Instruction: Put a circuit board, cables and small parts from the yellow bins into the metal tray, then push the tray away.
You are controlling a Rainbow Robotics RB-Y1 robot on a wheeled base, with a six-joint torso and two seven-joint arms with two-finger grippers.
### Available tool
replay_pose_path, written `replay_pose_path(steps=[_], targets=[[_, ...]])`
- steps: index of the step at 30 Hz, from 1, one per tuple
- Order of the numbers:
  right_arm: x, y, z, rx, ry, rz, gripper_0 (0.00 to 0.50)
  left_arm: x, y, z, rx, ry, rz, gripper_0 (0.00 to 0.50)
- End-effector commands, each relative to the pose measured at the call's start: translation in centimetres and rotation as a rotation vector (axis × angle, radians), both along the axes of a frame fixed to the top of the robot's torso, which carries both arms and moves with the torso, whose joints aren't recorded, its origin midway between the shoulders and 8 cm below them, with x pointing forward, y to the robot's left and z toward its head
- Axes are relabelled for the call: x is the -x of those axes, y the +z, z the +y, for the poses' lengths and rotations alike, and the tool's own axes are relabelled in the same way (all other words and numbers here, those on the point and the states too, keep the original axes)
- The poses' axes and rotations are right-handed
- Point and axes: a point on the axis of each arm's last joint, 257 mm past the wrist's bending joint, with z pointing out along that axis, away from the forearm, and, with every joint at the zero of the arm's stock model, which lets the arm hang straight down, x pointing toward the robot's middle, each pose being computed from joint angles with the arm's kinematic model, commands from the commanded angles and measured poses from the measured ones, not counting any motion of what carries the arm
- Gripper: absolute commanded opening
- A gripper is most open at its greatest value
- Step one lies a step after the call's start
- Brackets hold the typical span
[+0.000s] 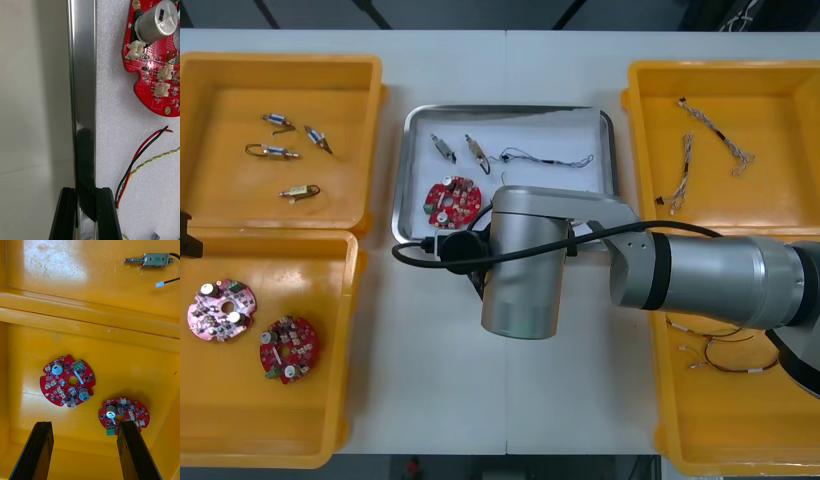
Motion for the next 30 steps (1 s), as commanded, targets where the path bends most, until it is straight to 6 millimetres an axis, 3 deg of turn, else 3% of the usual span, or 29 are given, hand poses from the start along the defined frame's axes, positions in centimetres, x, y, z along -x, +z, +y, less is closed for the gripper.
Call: replay_pose_path(steps=[1, 16, 30], targets=[[-3.8, 3.5, 0.4, 0.038, 0.050, -0.096, 0.000, -0.3, 0.5, -0.5, -0.019, -0.062, -0.024, 0.500], [-11.9, 7.5, 1.5, -0.046, 0.088, -0.192, 0.000, -0.3, 0.5, -0.5, -0.019, -0.062, -0.024, 0.500], [-15.8, 10.5, 3.7, -0.121, 0.179, -0.285, 0.000, -0.3, 0.5, -0.5, -0.019, -0.062, -0.024, 0.500]])
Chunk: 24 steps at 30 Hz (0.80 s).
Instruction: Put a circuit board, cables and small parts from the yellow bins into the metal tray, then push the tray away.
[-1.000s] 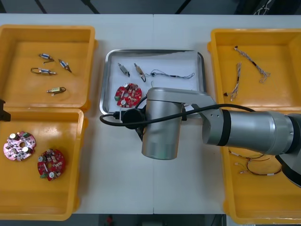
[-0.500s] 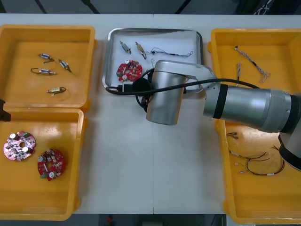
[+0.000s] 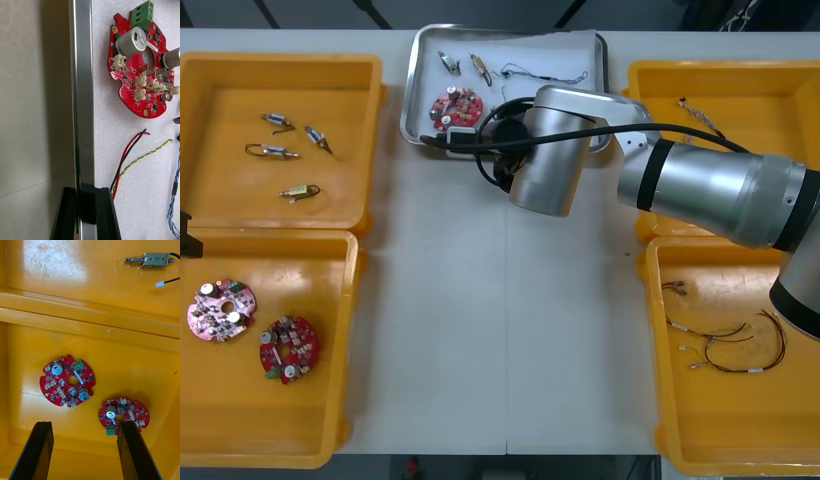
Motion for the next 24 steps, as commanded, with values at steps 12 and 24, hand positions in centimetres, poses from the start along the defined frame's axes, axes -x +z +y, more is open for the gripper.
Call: replay_pose_path(steps=[12, 24], targets=[[-1.3, 4.1, 3.1, 0.008, 0.100, -0.097, 0.000, -0.3, 0.5, -0.5, -0.020, -0.062, -0.024, 0.500], [-1.3, 4.6, 2.0, 0.019, 0.050, -0.084, 0.467, -0.3, 0.5, -0.5, -0.020, -0.062, -0.024, 0.500]])
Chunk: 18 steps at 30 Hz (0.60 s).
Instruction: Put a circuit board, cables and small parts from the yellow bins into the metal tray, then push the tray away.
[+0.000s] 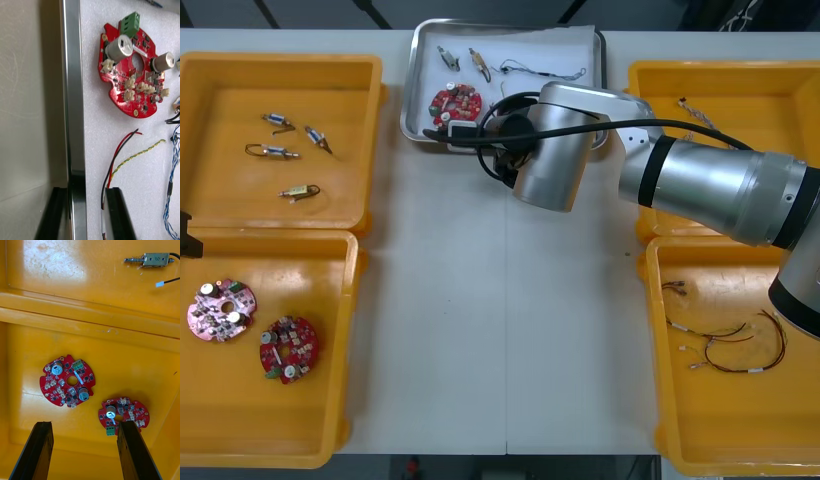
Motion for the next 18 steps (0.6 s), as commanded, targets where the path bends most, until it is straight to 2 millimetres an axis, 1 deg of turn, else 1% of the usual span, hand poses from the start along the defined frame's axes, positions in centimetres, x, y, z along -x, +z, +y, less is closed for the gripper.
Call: replay_pose_path(steps=[1, 2, 7, 10, 12, 13, 15, 16, 18], targets=[[-0.3, 4.1, 2.0, 0.036, 0.036, -0.063, 0.483, -0.3, 0.5, -0.5, -0.020, -0.062, -0.024, 0.500], [-0.2, 4.3, 1.8, 0.039, 0.025, -0.059, 0.500, -0.3, 0.5, -0.5, -0.020, -0.062, -0.024, 0.500], [1.0, 5.5, 1.4, 0.044, -0.020, -0.034, 0.500, -0.3, 0.5, -0.5, -0.020, -0.062, -0.024, 0.500], [2.3, 6.3, 0.8, 0.012, -0.069, 0.024, 0.500, -0.3, 0.5, -0.5, -0.020, -0.062, -0.024, 0.500], [3.5, 7.0, 0.2, -0.019, -0.107, 0.081, 0.500, -0.3, 0.5, -0.5, -0.020, -0.062, -0.024, 0.500], [3.8, 7.2, 0.0, -0.026, -0.115, 0.093, 0.500, -0.3, 0.5, -0.5, -0.020, -0.062, -0.024, 0.500], [4.9, 8.0, -1.2, -0.049, -0.159, 0.149, 0.500, -0.3, 0.5, -0.5, -0.020, -0.062, -0.024, 0.500], [5.1, 8.3, -1.5, -0.060, -0.168, 0.160, 0.500, -0.3, 0.5, -0.5, -0.020, -0.062, -0.024, 0.500], [6.3, 8.7, -3.2, -0.079, -0.213, 0.216, 0.500, -0.3, 0.5, -0.5, -0.020, -0.062, -0.024, 0.500]])
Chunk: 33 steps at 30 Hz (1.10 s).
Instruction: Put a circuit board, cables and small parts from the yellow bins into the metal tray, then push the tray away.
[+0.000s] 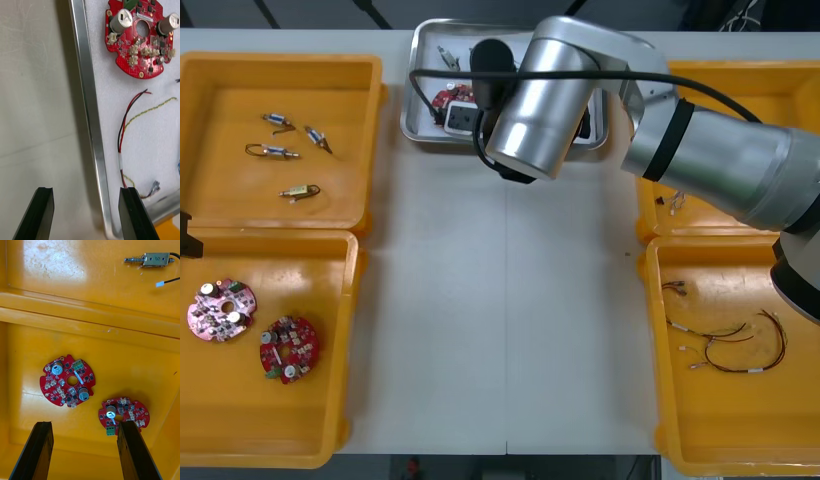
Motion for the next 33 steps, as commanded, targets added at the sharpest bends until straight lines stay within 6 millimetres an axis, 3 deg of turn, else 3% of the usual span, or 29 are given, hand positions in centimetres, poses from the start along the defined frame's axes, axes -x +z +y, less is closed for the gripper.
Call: replay_pose_path(steps=[1, 9, 19, 20, 24, 26, 29, 30, 33], targets=[[0.6, 5.9, -2.0, -0.057, -0.038, 0.006, 0.500, -0.3, 0.5, -0.5, -0.019, -0.062, -0.024, 0.500], [4.9, 8.0, -9.5, -0.135, -0.219, 0.129, 0.500, -0.3, 0.5, -0.5, -0.019, -0.062, -0.024, 0.500], [8.5, 9.1, -17.1, -0.302, -0.455, 0.149, 0.500, -0.3, 0.5, -0.5, -0.019, -0.062, -0.024, 0.500], [9.1, 9.3, -18.9, -0.338, -0.506, 0.145, 0.500, -0.3, 0.5, -0.5, -0.019, -0.062, -0.024, 0.500], [10.2, 9.2, -21.2, -0.409, -0.583, 0.155, 0.500, -0.3, 0.5, -0.5, -0.019, -0.062, -0.024, 0.500], [11.3, 9.2, -24.0, -0.478, -0.666, 0.170, 0.500, -0.3, 0.5, -0.5, -0.019, -0.062, -0.024, 0.500], [12.3, 9.0, -26.0, -0.529, -0.724, 0.191, 0.500, -0.3, 0.5, -0.5, -0.019, -0.062, -0.024, 0.500], [13.2, 8.7, -27.7, -0.570, -0.774, 0.207, 0.500, -0.3, 0.5, -0.5, -0.019, -0.062, -0.024, 0.500], [14.0, 8.5, -29.1, -0.613, -0.821, 0.223, 0.500, -0.3, 0.5, -0.5, -0.019, -0.062, -0.024, 0.500]])
